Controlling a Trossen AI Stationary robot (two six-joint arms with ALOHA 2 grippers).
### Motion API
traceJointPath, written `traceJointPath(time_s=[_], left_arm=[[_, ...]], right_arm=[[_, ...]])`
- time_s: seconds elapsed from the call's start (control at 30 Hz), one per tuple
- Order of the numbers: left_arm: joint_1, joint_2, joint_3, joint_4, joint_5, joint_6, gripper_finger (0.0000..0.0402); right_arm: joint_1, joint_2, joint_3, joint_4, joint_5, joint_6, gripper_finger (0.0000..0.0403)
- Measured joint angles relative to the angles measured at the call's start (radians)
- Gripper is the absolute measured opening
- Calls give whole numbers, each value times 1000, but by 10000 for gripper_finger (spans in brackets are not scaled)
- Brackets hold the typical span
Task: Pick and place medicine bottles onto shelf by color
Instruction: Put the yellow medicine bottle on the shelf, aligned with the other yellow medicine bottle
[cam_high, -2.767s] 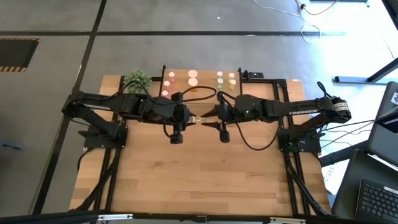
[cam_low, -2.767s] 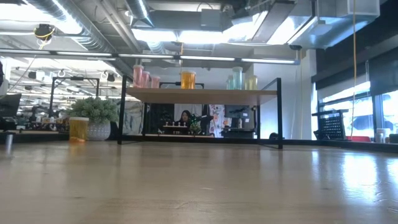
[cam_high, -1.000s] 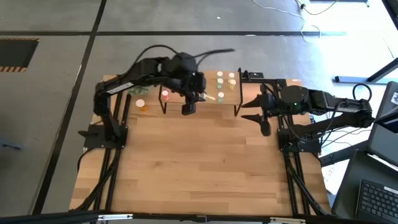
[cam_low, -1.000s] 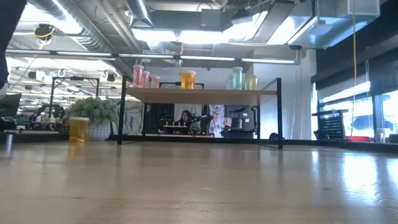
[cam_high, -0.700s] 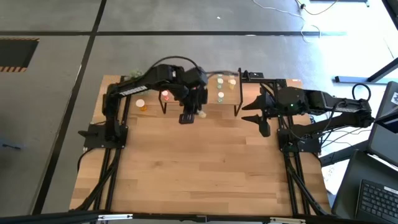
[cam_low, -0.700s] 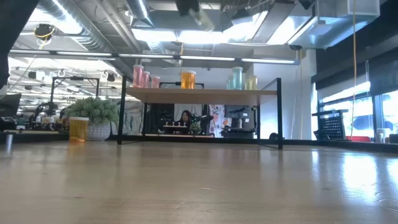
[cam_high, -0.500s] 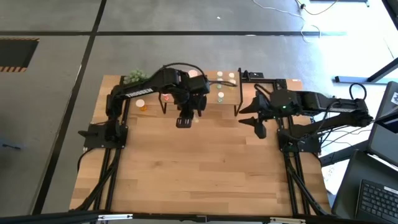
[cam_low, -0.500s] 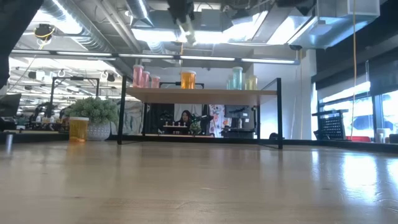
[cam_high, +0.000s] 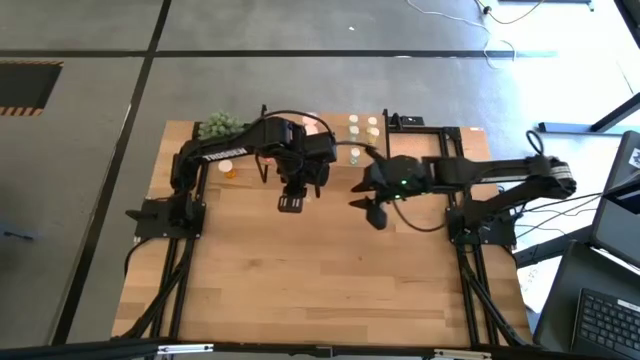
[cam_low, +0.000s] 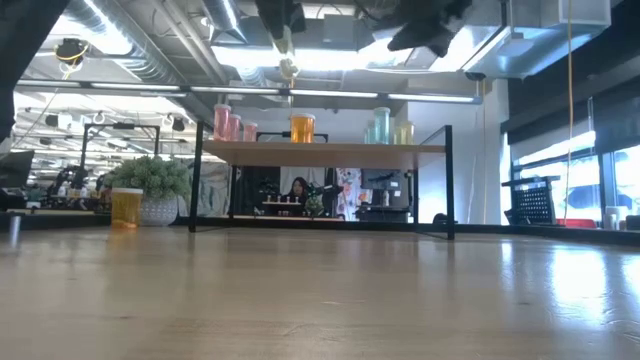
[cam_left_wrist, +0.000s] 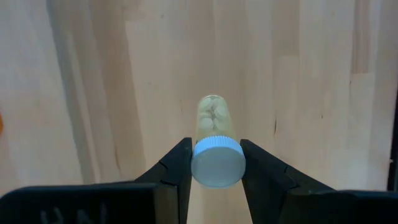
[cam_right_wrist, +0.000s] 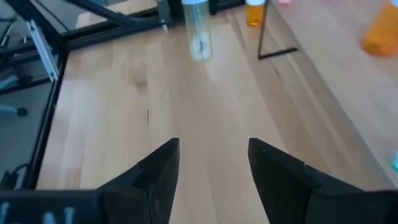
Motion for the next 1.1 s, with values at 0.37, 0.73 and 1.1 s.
traceJointPath(time_s=[0.37, 0.73, 1.1], left_arm=[[-54, -5, 0, 0, -1, 5, 102], [-82, -5, 0, 0, -3, 5, 102], [-84, -5, 0, -1, -3, 5, 102]], right_arm=[[0, 174, 0, 277, -72, -154, 194], [0, 295, 0, 540, -118, -175, 194], [0, 374, 0, 676, -143, -148, 194]])
